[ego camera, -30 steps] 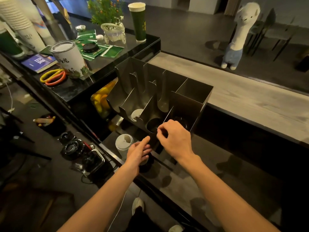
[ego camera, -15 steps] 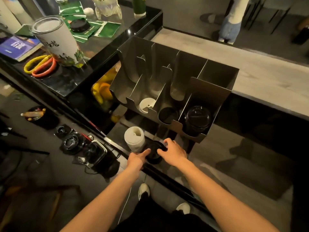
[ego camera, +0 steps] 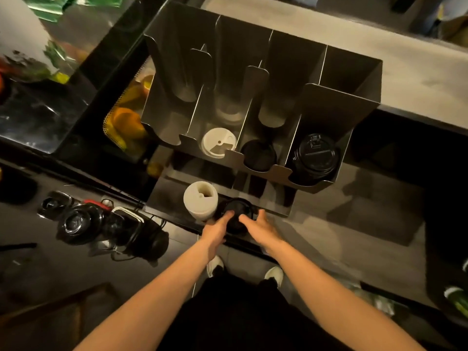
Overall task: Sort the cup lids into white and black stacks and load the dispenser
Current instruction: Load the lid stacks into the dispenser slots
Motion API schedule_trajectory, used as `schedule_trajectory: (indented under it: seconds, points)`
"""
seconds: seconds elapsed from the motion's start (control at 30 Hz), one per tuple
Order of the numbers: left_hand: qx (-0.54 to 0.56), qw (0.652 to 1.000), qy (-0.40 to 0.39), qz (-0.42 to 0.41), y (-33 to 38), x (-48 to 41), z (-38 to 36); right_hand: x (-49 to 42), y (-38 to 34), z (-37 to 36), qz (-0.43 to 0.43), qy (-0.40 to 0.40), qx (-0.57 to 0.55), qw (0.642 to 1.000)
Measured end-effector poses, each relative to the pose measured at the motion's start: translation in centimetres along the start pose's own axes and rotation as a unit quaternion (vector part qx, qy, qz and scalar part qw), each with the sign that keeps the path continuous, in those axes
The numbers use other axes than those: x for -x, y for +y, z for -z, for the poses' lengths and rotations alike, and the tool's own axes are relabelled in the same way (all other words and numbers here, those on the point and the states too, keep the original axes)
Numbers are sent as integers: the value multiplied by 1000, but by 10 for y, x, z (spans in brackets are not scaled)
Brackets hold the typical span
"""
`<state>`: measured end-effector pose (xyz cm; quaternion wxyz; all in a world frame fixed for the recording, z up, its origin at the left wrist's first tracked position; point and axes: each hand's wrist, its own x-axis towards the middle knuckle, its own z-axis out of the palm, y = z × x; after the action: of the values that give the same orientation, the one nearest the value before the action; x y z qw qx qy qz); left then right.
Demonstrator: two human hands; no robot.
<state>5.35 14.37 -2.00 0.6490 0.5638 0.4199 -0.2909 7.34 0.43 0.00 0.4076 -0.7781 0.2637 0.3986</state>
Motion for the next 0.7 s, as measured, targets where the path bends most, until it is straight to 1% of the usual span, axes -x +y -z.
schedule_trajectory:
  seconds: [0.1,0.17,0.23,0.37,0.47,0.53,0.7]
  points:
    - [-7,1000,-10,2,0,-7,4,-1,7,-11,-46,-29,-98,994]
    - [-14,1000,-9,5,3,-8,5,-2,8,-17,-59,-22,-139,988]
    - [-23,1000,-2,6,5,-11,4,-2,8,-23,-51,-8,-162,985]
    - [-34,999,-4,13,11,-10,4,-2,11,-30,-32,10,-193,981]
    - [-42,999,-6,30,13,-7,6,-4,13,-32,-29,8,-216,976]
    - [-35,999,-6,36,12,-5,8,-3,12,-31,-25,7,-219,975]
    - [-28,999,-32,26,7,2,10,-1,13,-26,-5,13,-204,979]
